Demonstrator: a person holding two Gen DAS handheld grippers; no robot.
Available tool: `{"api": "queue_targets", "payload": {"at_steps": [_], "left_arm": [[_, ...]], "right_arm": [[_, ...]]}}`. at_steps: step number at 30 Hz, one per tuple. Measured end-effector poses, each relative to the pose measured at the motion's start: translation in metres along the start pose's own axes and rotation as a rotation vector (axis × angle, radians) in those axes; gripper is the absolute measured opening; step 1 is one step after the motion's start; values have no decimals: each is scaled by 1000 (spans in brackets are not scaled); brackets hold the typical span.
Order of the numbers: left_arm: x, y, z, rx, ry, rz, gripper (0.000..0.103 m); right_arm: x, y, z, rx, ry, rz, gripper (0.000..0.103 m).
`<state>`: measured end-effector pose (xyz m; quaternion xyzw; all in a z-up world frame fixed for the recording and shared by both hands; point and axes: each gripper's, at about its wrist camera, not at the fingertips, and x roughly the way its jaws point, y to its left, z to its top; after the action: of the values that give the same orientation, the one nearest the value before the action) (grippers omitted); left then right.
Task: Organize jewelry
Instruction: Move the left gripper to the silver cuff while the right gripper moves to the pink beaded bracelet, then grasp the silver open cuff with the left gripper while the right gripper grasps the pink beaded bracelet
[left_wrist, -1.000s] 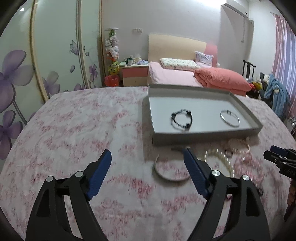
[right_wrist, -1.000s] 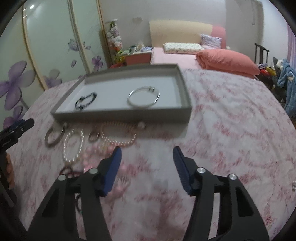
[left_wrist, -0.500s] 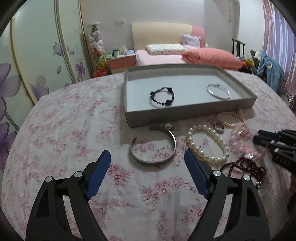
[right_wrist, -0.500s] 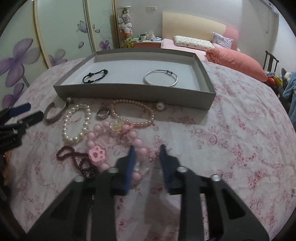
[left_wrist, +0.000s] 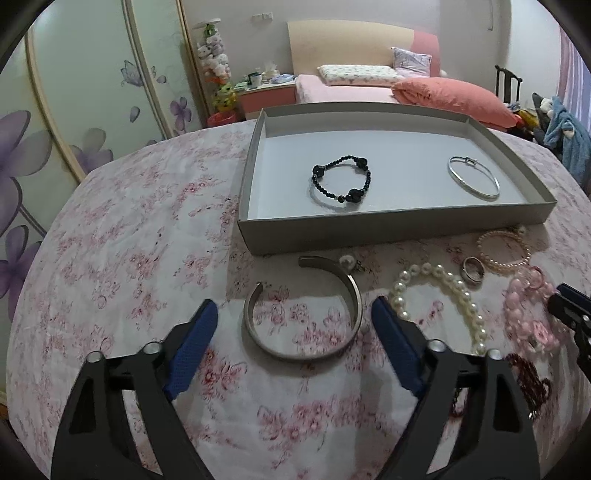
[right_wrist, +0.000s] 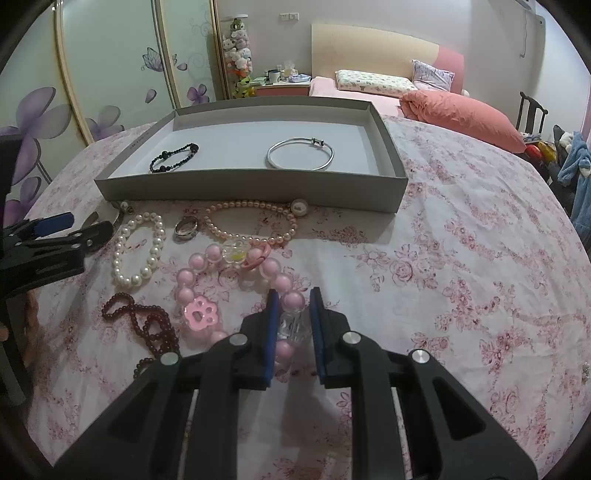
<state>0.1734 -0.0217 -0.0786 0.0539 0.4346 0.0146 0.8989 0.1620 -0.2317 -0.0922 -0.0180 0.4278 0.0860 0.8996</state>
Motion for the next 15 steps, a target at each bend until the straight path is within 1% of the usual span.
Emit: {"api": "queue_targets", "payload": {"at_steps": [2,4,11,15], "left_arm": [[2,1,-1,-7,8,-12,70],[1,3,-2,-7,9,-22,68],[-9,21,-16,29,4,-56,67],[-13,28,-21,33,10,-64,68]], "right_arm": [[0,0,0,0,0,1,18],[0,0,0,0,0,0,18],[0,0,0,0,0,0,18],[0,0,0,-1,0,-2,18]]}}
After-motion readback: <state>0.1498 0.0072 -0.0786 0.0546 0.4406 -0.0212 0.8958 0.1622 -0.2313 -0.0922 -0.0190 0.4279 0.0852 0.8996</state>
